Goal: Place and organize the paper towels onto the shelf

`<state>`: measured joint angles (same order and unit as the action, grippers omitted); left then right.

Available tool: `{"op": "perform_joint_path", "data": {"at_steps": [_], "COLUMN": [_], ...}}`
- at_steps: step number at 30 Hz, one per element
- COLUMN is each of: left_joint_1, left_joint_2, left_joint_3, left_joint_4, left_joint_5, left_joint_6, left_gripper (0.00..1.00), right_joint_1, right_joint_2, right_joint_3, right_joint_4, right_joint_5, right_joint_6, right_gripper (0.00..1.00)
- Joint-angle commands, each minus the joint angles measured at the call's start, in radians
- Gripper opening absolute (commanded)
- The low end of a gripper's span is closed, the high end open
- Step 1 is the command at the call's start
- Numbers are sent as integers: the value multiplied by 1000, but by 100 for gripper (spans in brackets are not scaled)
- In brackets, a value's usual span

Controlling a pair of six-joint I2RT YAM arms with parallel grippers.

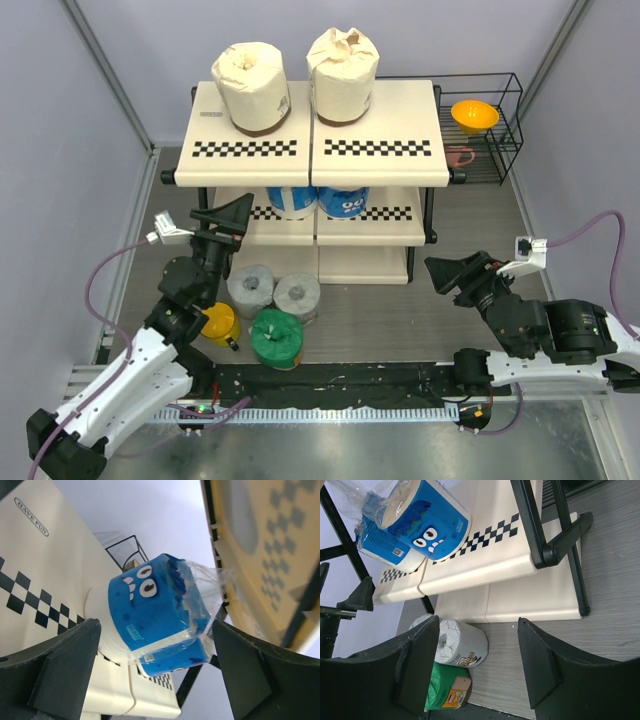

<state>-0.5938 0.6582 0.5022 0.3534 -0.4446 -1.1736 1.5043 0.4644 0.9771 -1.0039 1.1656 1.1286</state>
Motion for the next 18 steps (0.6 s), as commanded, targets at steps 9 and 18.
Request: {"op": "perform_joint_path", "data": {"at_steps": [9,18], "left_joint_1": [-3,-3], "left_joint_2": [-307,-324], "left_joint_3": [97,344], "left_joint_4": [-419,-571], "left_joint_5": [30,141], "left_joint_6": [-34,40], "left_gripper": [100,100], "right_joint_1": [7,5], "right_joint_2": [17,33], "right_joint_3": [77,159], "right_joint_4": [13,24], "right_joint_5": [75,112], "right_joint_6": [-59,-138], "right_gripper": [69,69]}}
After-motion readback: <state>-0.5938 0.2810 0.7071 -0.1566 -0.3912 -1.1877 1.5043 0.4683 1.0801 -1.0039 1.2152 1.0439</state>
